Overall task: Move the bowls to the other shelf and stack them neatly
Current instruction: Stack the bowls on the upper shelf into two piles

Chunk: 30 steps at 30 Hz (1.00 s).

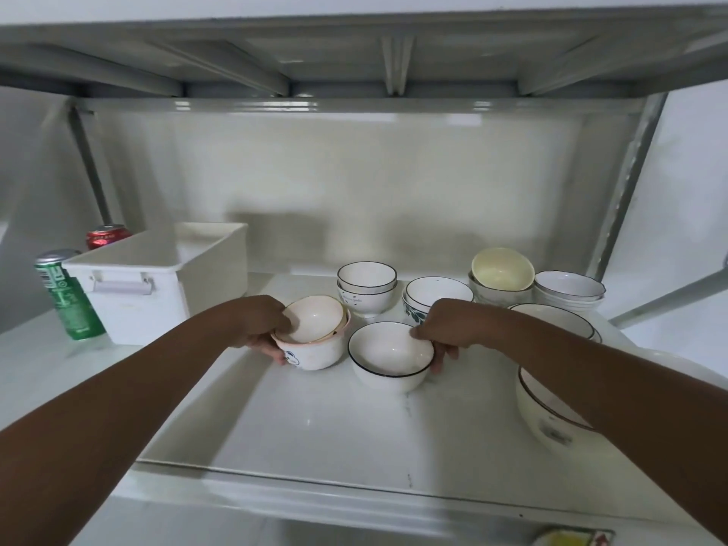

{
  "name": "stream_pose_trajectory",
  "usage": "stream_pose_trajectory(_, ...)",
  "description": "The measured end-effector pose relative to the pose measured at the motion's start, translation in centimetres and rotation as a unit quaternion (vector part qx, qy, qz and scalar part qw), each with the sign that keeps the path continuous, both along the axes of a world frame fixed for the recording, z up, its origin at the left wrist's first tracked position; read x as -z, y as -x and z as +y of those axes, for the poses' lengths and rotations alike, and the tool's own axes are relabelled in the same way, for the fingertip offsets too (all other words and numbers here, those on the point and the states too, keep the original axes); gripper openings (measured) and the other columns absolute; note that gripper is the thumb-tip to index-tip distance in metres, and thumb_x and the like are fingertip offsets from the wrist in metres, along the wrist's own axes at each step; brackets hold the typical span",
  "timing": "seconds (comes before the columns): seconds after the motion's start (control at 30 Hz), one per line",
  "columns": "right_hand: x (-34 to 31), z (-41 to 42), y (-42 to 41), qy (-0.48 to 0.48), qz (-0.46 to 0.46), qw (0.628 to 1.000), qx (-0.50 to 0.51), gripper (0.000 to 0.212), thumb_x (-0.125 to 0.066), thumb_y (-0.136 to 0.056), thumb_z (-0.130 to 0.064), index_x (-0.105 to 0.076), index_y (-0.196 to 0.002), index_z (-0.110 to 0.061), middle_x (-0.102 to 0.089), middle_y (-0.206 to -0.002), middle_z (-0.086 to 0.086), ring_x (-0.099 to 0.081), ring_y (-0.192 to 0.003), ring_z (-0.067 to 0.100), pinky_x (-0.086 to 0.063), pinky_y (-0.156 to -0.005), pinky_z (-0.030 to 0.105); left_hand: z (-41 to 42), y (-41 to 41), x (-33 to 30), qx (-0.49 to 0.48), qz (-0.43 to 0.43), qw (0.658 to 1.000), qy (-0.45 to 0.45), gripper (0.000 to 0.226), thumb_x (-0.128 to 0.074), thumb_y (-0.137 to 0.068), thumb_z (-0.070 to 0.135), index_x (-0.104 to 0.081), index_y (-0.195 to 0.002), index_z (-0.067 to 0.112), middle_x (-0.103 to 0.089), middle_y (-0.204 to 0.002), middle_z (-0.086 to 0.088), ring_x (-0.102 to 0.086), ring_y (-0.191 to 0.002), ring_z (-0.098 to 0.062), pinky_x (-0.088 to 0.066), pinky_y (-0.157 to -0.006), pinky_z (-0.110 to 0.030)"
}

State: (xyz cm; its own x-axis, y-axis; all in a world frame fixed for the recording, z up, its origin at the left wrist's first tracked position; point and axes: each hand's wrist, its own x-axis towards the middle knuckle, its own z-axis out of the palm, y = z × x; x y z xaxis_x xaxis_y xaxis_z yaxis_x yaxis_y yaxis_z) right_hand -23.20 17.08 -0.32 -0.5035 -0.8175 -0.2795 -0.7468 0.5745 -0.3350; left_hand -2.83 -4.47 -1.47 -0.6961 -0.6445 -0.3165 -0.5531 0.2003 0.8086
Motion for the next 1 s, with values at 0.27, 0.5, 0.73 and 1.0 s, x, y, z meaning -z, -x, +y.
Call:
stream_pose_trajectory(0.27, -2.4, 2.3, 1.7, 0.126, -0.028, 0.988, 0.08, 0.034, -0.046, -0.099, -0.032, -0.067, -0.083, -0.01, -0.074, -0.061, 0.001, -0.052, -0.04, 0.009, -0.04, -0.051, 0.02, 2.5, 3.5, -3.5, -0.023, 0.081, 0.996, 0.012, 0.017, -0.048, -0.092, 0.0, -0.057, -0.103, -0.011, -0.065, -0.074, -0.023, -0.066, -0.042, -0.024, -0.058, -0.045, -0.028)
stream_pose_trajectory(0.5, -5.0, 7.4, 4.4, 0.187, -0.015, 0.975, 0.117, 0.034, -0.049, -0.098, -0.026, -0.071, -0.079, -0.009, -0.068, -0.053, 0.002, -0.047, -0.039, 0.009, -0.039, -0.053, 0.022, 6.5, 7.3, -2.5, 0.064, 0.006, 0.995, 0.079, 0.013, -0.05, -0.088, 0.003, -0.059, -0.08, -0.002, -0.061, -0.056, -0.016, -0.059, -0.035, -0.019, -0.048, -0.037, -0.021)
stream_pose_trajectory(0.73, -5.6, 11.7, 6.7, 0.225, 0.004, 0.957, 0.184, 0.032, -0.055, -0.093, -0.023, -0.073, -0.069, -0.01, -0.059, -0.041, 0.002, -0.041, -0.038, 0.013, -0.035, -0.049, 0.023, 6.5, 8.1, -1.4, 0.102, -0.019, 0.983, 0.15, 0.026, -0.054, -0.079, 0.001, -0.044, -0.056, 0.009, -0.042, -0.045, -0.009, -0.037, -0.037, -0.018, -0.025, -0.041, -0.017)
stream_pose_trajectory(1.0, -5.4, 13.5, 7.0, 0.192, 0.029, 0.957, 0.217, 0.03, -0.053, -0.094, -0.021, -0.073, -0.074, -0.011, -0.058, -0.048, 0.004, -0.038, -0.028, 0.004, -0.032, -0.045, 0.02, 6.4, 7.8, -1.5, 0.127, -0.073, 0.971, 0.191, 0.016, -0.051, -0.077, 0.003, -0.044, -0.061, 0.006, -0.039, -0.044, -0.008, -0.029, -0.039, -0.017, -0.019, -0.04, -0.014)
